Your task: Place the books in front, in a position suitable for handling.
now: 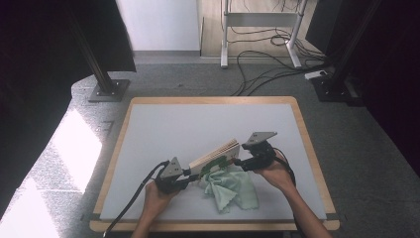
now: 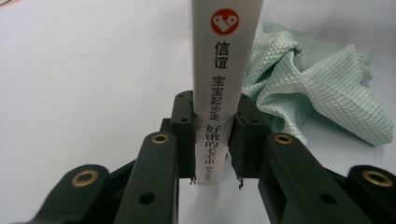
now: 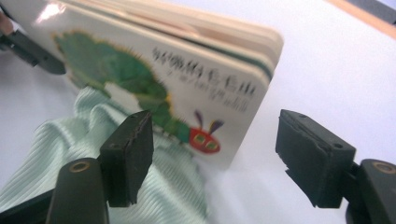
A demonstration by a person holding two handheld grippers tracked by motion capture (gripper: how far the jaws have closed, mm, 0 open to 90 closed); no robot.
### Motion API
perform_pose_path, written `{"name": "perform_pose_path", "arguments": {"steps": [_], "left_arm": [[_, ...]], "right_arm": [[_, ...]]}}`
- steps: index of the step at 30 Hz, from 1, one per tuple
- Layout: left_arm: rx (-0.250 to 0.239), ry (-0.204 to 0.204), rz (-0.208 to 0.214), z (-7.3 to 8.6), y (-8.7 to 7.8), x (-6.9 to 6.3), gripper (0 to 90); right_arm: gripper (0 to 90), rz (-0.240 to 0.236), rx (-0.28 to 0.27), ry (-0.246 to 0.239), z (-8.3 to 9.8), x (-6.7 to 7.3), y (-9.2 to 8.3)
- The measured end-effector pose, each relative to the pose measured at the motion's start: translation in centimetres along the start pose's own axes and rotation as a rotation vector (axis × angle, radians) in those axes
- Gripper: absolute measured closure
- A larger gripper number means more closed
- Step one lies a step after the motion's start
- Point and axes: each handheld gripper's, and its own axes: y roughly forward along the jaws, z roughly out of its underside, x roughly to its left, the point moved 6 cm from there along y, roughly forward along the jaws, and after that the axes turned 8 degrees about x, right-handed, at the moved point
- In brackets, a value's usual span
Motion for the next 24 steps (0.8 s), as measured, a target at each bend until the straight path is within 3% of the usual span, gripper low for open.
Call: {"name": "perform_pose_path", "arguments": {"steps": [5,11,13,15,22,24], "left_arm": [[0.001,0.002,0.000,0.0,0.0,0.0,73.5],[0.001,0.000,0.000,0.0,0.0,0.0,73.5],[0.001,0.000,0.000,0.0,0.0,0.0,73.4],[0.001,-0.001,0.000,0.0,0.0,0.0,73.2],[0.040,-0.002,-0.021,0.4,0.5,0.0,67.7],[0.032,-0.015,-0.017,0.3,0.5,0.1,65.7]], "right_arm": [[23.9,-0.026,-0.022,-0.035,-1.3,-0.7,0.6],[23.5,-0.090,-0.082,-0.058,-2.6,-0.9,0.7],[26.0,-0.114,-0.099,-0.063,-2.8,-0.7,0.6],[29.2,-0.100,-0.097,-0.070,-2.8,-0.6,0.6],[46.5,-0.109,-0.124,-0.019,-2.1,-1.3,-0.1],[49.7,-0.107,-0.129,-0.012,-2.0,-1.4,-0.2]]}}
